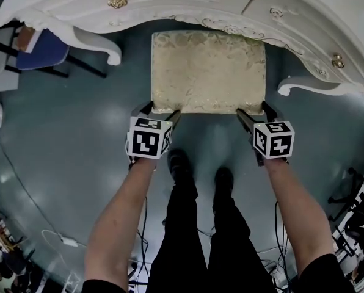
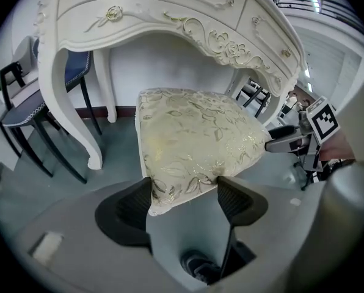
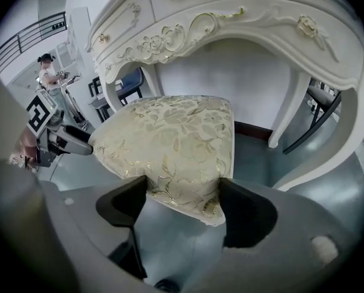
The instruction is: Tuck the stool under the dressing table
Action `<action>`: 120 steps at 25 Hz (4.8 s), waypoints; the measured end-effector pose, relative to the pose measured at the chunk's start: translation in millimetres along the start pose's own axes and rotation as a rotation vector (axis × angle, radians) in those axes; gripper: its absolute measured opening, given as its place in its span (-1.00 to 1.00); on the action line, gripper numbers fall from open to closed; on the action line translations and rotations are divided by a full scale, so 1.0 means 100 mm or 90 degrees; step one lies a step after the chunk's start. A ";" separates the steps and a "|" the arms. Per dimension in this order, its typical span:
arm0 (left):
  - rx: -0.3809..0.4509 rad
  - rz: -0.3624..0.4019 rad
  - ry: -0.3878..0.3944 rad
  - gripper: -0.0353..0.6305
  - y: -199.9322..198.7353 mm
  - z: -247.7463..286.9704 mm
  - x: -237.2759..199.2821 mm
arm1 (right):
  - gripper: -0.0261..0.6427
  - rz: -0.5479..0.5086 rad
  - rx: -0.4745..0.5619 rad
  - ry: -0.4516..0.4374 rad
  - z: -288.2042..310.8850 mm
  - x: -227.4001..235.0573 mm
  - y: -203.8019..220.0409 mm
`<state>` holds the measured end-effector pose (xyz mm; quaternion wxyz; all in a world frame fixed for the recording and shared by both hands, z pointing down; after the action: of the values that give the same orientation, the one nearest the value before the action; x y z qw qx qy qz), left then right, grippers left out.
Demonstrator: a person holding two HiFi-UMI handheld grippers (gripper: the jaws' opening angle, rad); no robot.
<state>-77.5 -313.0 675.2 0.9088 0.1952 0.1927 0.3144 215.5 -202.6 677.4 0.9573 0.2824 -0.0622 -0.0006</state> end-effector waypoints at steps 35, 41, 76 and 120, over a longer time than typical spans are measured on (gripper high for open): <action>0.053 0.023 0.006 -0.17 -0.50 0.11 -0.44 | -0.39 0.102 0.069 0.053 0.19 -0.07 -0.38; 0.071 0.026 -0.048 -0.33 -0.53 0.16 -0.46 | -0.41 0.103 0.074 0.052 0.25 -0.06 -0.41; 0.146 0.052 -0.079 -0.41 -1.27 0.54 -0.71 | -0.47 0.052 0.158 0.058 0.65 0.34 -0.98; 0.158 0.002 -0.061 -0.71 -1.61 -1.10 -0.07 | -0.79 0.087 0.100 0.020 -0.95 -0.38 -1.28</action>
<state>-54.9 -409.2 506.3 0.8854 0.3210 0.1861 0.2799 193.8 -257.4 524.3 0.9308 0.3518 -0.0661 0.0741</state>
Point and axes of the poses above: the fingertips, and each gripper's own axes: z forward along the fingers, x to its right, y out of its underside, the point moved 9 cm from there along -z, backward along the fingers, and after that the axes turned 2 degrees about -z, right-handed, at the moved point
